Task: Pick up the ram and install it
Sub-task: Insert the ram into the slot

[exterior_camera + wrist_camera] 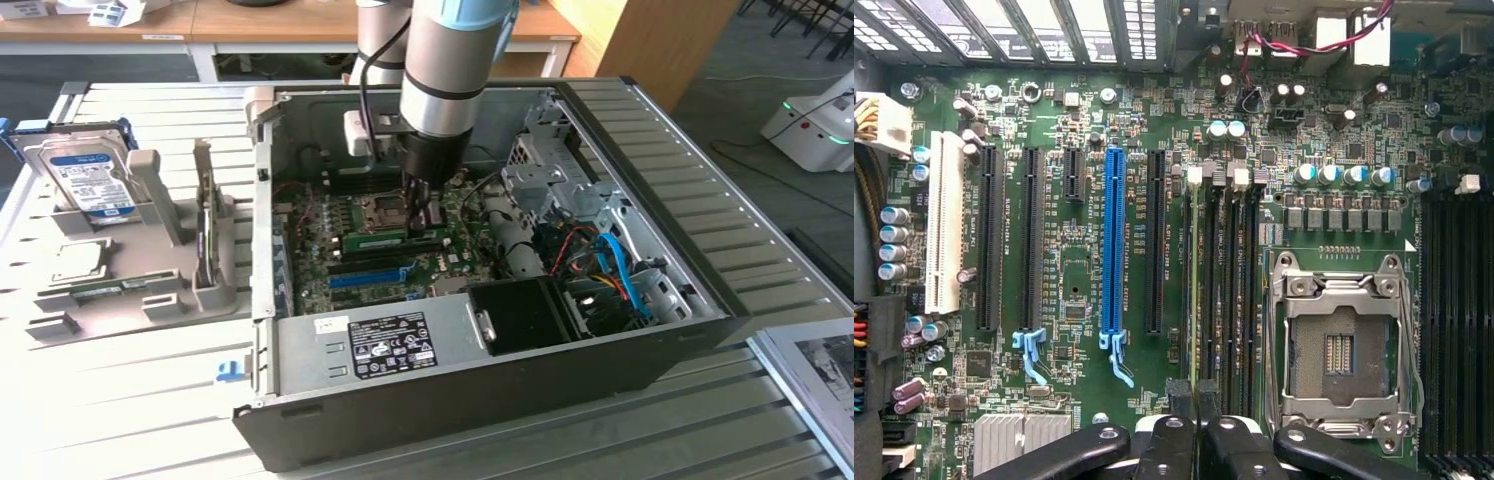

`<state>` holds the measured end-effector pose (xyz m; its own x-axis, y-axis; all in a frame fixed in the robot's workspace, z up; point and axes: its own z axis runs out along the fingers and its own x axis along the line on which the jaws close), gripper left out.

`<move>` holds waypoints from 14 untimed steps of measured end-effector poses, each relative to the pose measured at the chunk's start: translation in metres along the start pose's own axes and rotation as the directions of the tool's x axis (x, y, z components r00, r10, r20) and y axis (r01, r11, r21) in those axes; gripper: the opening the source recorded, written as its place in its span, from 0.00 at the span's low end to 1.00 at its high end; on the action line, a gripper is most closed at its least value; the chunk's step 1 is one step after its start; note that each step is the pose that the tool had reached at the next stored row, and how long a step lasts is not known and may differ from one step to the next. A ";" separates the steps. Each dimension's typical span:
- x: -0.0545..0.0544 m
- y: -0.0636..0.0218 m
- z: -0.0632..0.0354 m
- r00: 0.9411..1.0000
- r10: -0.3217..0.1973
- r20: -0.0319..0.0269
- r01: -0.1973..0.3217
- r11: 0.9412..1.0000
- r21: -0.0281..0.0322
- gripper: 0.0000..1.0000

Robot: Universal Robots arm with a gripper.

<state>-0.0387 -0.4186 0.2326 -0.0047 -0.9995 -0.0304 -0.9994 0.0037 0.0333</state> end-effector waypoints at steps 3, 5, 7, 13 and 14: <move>0.000 0.0001 0.0000 1.000 0.000 0.000 0.000 1.000 0.000 0.12; 0.000 0.0001 0.0000 1.000 0.000 0.000 0.000 1.000 0.000 0.12; 0.000 0.0001 0.0000 1.000 0.000 0.000 0.000 1.000 0.000 0.12; 0.000 0.0002 0.0000 1.000 0.001 0.000 -0.001 1.000 0.000 0.12; 0.000 0.0002 0.0000 1.000 0.003 0.000 -0.003 1.000 0.001 0.12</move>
<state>-0.0389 -0.4186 0.2326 -0.0075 -0.9995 -0.0305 -0.9994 0.0065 0.0329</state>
